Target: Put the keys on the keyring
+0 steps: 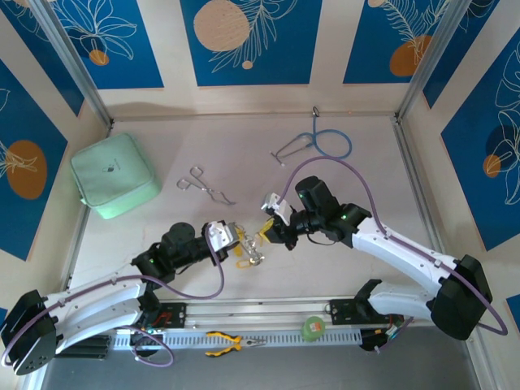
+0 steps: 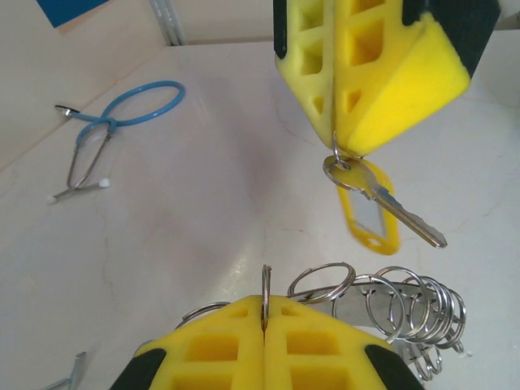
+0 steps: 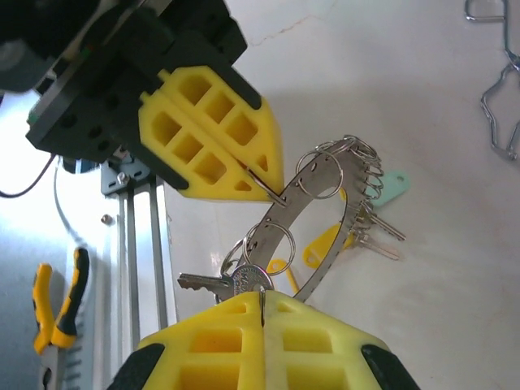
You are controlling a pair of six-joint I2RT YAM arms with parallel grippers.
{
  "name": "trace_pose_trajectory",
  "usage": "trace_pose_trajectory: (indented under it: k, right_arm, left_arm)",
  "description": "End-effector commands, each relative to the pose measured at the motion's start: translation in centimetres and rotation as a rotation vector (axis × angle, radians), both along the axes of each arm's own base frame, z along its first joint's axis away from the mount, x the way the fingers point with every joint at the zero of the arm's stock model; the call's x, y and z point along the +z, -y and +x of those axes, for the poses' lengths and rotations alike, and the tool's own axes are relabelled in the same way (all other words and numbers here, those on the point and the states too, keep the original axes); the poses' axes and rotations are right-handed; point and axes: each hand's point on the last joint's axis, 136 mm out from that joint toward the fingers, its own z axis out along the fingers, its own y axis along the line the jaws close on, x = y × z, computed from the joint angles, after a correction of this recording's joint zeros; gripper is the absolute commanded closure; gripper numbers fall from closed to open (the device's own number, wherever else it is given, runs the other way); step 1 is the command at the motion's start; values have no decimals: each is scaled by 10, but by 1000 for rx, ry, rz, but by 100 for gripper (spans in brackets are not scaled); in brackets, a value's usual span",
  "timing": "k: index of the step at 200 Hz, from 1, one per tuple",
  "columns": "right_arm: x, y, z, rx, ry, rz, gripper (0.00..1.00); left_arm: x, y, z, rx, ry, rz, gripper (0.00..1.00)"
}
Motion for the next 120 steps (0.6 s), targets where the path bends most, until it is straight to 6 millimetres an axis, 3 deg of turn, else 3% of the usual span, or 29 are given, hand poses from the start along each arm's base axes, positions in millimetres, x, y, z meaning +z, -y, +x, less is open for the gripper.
trace_pose_trajectory:
  k: [1,24,44,80,120]
  right_arm:
    - [-7,0,-4,77,65,-44,100]
    - [-45,22,43,-196,-3,-266,100]
    - [-69,47,70,-432,-238,-366,100]
    - [-104,53,81,-567,-497,-520,100]
    - [-128,44,93,-597,-594,-574,100]
  left_arm:
    - [13,8,-8,-44,-4,-61,100]
    - [7,4,-4,-19,8,-27,100]
    - [4,2,-2,-9,18,-3,100]
    - [2,2,-2,-12,25,10,100]
    - [3,1,-2,-9,29,8,100]
